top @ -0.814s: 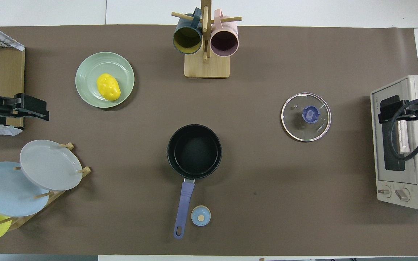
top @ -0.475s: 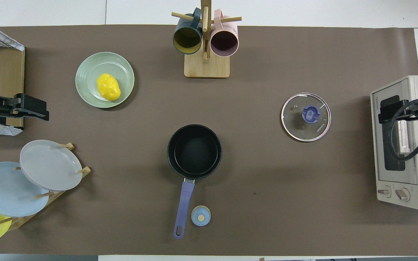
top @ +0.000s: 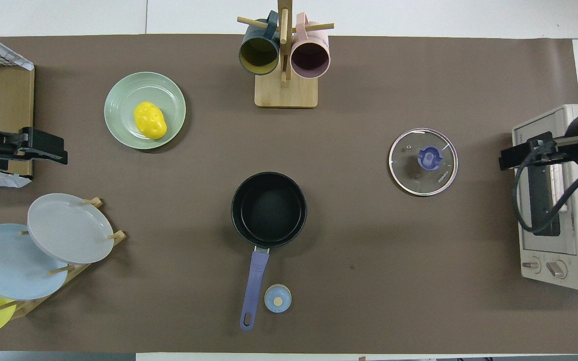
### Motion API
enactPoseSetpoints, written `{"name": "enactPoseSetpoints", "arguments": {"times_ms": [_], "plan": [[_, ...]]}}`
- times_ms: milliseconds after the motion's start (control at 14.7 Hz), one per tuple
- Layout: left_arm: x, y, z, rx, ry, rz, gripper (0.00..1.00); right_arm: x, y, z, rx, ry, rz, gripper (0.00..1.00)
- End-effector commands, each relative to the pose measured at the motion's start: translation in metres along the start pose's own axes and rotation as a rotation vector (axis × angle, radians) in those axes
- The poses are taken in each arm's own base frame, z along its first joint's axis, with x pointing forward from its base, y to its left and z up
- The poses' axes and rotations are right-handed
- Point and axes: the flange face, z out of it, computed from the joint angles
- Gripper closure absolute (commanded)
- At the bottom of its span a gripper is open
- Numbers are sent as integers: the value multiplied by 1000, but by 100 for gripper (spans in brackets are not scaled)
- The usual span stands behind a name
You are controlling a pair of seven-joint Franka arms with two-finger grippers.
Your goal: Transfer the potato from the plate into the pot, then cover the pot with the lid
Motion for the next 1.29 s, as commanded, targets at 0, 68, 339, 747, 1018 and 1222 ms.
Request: {"name": "enactPoseSetpoints", "arguments": {"times_ms": [0, 68, 339, 747, 1018, 1222], "plan": [[6, -1, 3, -11, 43, -36, 0, 0, -35, 49, 17, 53, -83, 0], [9, -1, 5, -12, 50, -38, 0, 9, -37, 72, 20, 48, -87, 0], [54, 7, 48, -48, 61, -57, 0, 50, -40, 156, 25, 23, -153, 0], [155, 28, 147, -75, 101, -184, 0, 52, -29, 227, 25, -1, -167, 0], [184, 53, 217, -41, 153, -265, 0, 42, -13, 268, 23, 5, -139, 0], [180, 48, 254, -5, 174, -324, 0, 40, -10, 281, 25, -14, -102, 0]]}}
